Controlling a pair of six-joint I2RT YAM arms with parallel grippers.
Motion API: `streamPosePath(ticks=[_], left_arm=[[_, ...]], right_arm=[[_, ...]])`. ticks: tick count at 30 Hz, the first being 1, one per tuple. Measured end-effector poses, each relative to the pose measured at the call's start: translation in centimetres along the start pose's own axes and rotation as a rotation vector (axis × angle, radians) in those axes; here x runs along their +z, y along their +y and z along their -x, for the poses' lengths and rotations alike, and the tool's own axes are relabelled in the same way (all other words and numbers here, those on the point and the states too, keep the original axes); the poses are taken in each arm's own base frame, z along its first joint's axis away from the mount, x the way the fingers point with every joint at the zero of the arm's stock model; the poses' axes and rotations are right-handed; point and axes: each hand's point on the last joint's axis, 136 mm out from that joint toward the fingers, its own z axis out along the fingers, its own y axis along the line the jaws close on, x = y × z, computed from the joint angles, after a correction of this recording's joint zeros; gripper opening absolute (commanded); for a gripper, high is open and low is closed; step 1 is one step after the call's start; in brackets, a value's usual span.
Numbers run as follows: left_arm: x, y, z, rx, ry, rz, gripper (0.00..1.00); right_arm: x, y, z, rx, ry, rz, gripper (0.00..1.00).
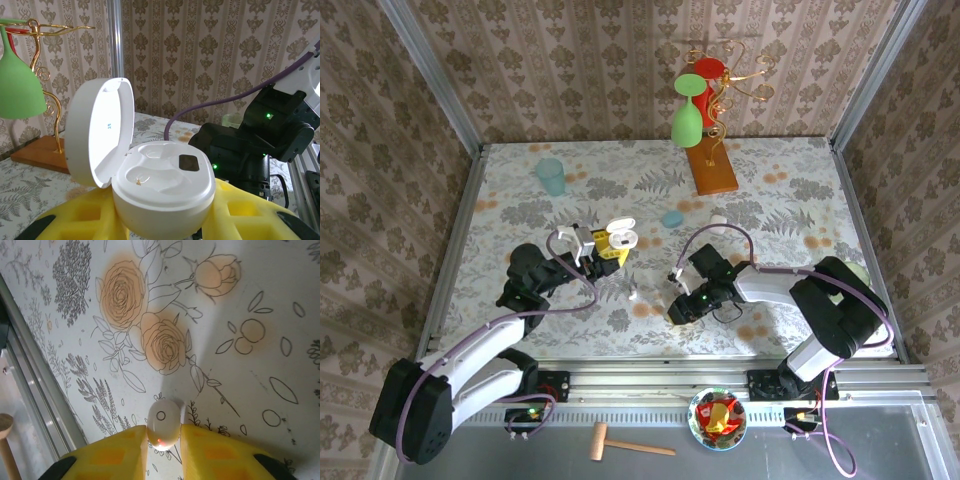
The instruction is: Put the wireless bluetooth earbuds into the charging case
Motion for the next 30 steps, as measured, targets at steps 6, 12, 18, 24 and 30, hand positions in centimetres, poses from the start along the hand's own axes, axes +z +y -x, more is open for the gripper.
streamPosePath(ticks=[6,12,18,24,30], left_arm=[[0.0,0.0,-0.1,-0.002,0.002,-0.001,0.23],[0.1,0.0,-0.2,-0.005,0.006,-0.001,0.23],[0.3,0.0,-0.6,-0.014,0.016,-0.006,0.23],[0.4,0.1,-1.0,-0.022,0.026,-0.008,0.23],[0.5,0.0,-1.1,-0.024,0.027,-0.013,0.23]], right_arm=[[0.0,-0.2,0.3,0.014,-0.012,-0.011,0.28],[0.2,-0.3,0.3,0.028,-0.009,-0.012,0.23],[0.2,-0.3,0.4,0.044,-0.012,-0.012,0.26],[0.2,-0.3,0.6,0.071,-0.016,-0.01,0.23],[0.4,-0.3,0.7,0.099,-0.019,-0.006,0.2]])
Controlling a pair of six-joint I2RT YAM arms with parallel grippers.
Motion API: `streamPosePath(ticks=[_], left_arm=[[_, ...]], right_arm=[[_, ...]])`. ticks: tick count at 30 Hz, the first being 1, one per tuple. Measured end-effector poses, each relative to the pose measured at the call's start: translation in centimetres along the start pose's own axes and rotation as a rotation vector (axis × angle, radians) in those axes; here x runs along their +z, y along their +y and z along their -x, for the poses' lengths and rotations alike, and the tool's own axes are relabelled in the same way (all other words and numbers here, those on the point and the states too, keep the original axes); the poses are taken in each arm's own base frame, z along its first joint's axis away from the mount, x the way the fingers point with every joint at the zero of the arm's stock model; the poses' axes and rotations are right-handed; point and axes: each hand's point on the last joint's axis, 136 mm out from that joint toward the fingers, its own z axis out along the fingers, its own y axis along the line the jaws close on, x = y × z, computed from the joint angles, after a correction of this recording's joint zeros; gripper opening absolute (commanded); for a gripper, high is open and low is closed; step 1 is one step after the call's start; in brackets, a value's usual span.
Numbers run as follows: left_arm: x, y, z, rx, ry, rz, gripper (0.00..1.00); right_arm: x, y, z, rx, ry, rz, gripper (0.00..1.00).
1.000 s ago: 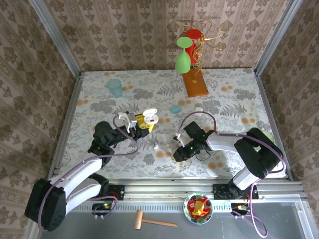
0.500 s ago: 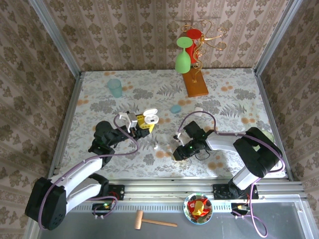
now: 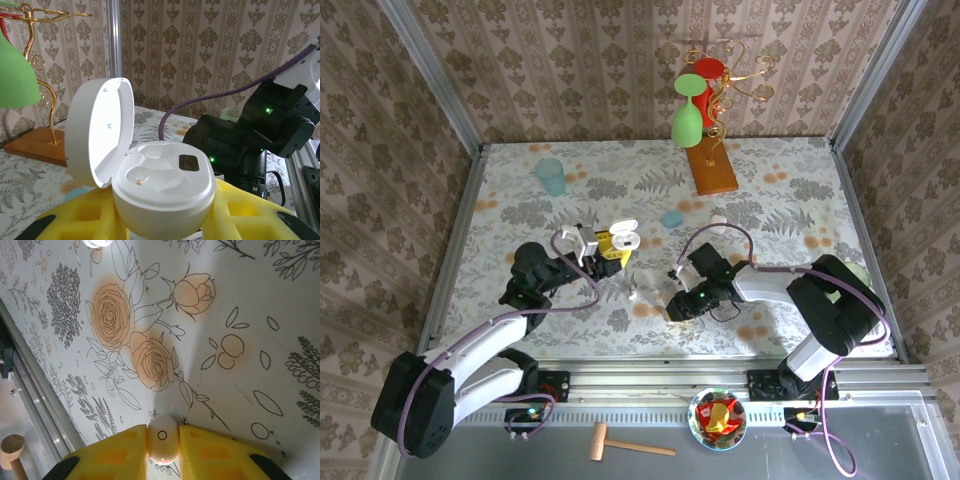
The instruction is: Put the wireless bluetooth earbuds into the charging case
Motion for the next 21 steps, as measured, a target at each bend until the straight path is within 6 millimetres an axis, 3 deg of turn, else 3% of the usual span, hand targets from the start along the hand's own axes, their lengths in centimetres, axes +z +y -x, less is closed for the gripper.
streamPosePath(ticks=[5,9,16,21], left_arm=[[0.1,-0.2,0.0,0.0,0.0,-0.007,0.23],[0.1,-0.3,0.0,0.0,-0.001,-0.008,0.23],[0.1,-0.4,0.0,0.003,-0.002,-0.012,0.23],[0.3,-0.7,0.0,0.013,-0.001,-0.021,0.23]], right_arm=[[0.1,0.1,0.1,0.027,0.005,0.009,0.21],[0.1,0.1,0.2,0.045,0.001,0.013,0.14],[0.0,0.1,0.5,0.086,-0.011,0.004,0.1],[-2.3,-1.1,2.3,0.131,-0.103,-0.187,0.12]])
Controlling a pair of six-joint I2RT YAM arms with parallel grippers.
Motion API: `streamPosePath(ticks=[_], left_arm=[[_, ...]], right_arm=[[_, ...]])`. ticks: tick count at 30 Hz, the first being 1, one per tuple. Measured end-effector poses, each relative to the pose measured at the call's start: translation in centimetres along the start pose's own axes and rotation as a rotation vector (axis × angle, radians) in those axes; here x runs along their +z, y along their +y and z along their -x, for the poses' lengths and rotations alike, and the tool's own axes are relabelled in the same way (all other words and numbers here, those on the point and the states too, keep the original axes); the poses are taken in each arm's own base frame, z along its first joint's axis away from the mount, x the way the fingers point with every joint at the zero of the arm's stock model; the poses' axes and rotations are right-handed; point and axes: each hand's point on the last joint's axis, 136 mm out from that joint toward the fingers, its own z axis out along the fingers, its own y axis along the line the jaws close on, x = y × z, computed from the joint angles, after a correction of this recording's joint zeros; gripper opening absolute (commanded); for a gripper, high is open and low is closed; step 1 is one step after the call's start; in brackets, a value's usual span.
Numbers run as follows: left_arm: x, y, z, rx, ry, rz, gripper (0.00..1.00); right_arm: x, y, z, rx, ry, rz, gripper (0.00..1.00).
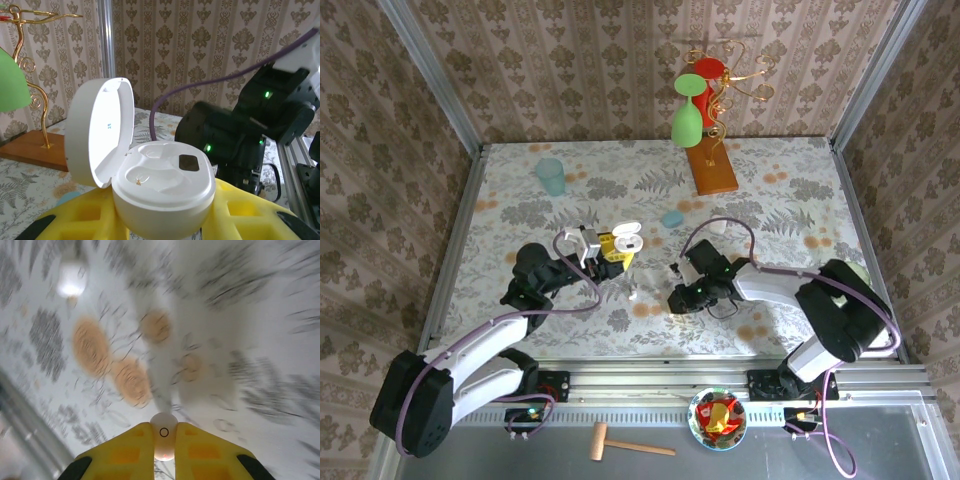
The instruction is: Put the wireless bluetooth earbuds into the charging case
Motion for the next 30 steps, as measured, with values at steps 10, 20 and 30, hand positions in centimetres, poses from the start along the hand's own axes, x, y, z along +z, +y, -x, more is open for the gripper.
streamPosePath(ticks=[10,20,30], left_arm=[[0.0,0.0,0.1,0.013,-0.002,-0.002,0.23],[0.2,-0.2,0.0,0.039,0.002,-0.004,0.23],[1.7,0.7,-2.8,0.065,0.057,0.003,0.23]], right_arm=[[-6.6,-4.5,4.2,0.239,-0.245,-0.47,0.07],[-9.1,-7.0,3.4,0.361,-0.315,-0.675,0.07],[-13.6,-3.5,6.1,0.381,-0.452,-0.566,0.07]])
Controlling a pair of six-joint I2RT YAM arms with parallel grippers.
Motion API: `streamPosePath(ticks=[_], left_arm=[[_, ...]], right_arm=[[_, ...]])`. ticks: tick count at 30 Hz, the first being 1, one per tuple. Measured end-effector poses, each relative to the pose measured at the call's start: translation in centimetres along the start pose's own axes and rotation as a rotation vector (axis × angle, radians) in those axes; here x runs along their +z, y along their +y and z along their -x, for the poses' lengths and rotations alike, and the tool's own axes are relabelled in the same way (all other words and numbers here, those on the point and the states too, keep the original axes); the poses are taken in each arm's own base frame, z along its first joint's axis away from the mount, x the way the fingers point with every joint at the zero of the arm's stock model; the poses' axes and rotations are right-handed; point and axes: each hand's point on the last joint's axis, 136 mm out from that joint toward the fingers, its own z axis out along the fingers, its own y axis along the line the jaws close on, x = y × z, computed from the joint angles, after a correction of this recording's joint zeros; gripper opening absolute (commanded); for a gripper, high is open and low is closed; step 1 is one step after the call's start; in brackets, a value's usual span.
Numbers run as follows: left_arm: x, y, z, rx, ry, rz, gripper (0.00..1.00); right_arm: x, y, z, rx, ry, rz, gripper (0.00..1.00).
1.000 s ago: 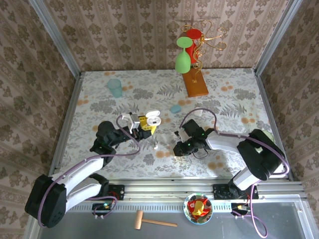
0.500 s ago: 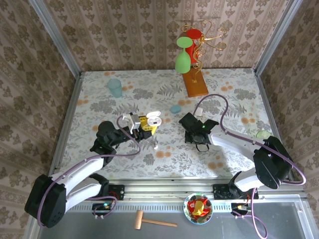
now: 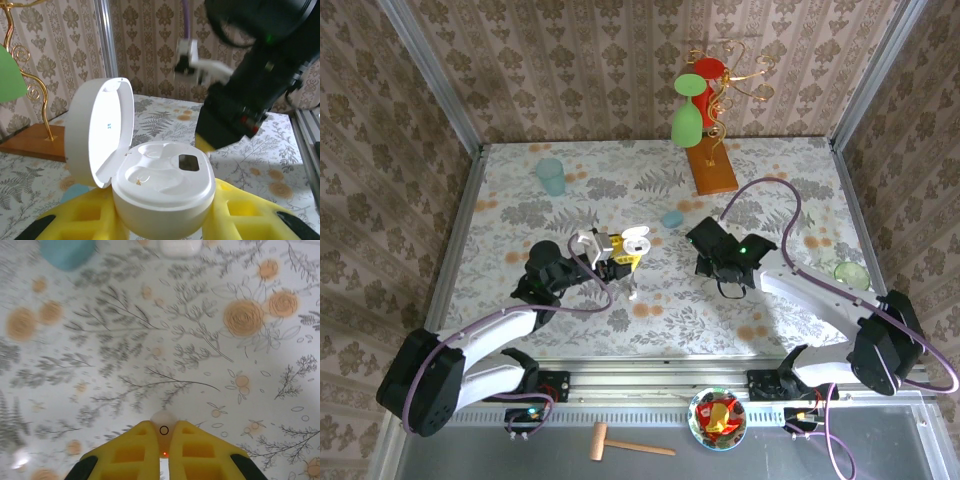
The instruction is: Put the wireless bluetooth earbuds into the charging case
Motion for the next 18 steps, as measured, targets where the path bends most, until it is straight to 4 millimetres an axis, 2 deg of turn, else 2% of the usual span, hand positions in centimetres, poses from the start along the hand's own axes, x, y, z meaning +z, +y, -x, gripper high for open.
streamPosePath(ticks=[3,7,11,18], left_arm=[[0.4,0.3,-0.3,0.0,0.008,0.001,0.23],[0.8,0.2,0.3,0.023,-0.009,-0.009,0.23],[0.9,0.2,1.1,0.045,-0.03,-0.01,0.23],[1.0,-0.3,1.1,0.059,-0.032,-0.024,0.23]], right_arm=[[-1.3,0.5,1.1,0.015,-0.016,0.016,0.07],[-2.5,0.7,1.8,0.019,-0.014,0.012,0.08],[-3.3,0.9,2.3,0.024,0.009,0.018,0.09],[-4.4,1.0,2.7,0.035,0.077,0.03,0.09]])
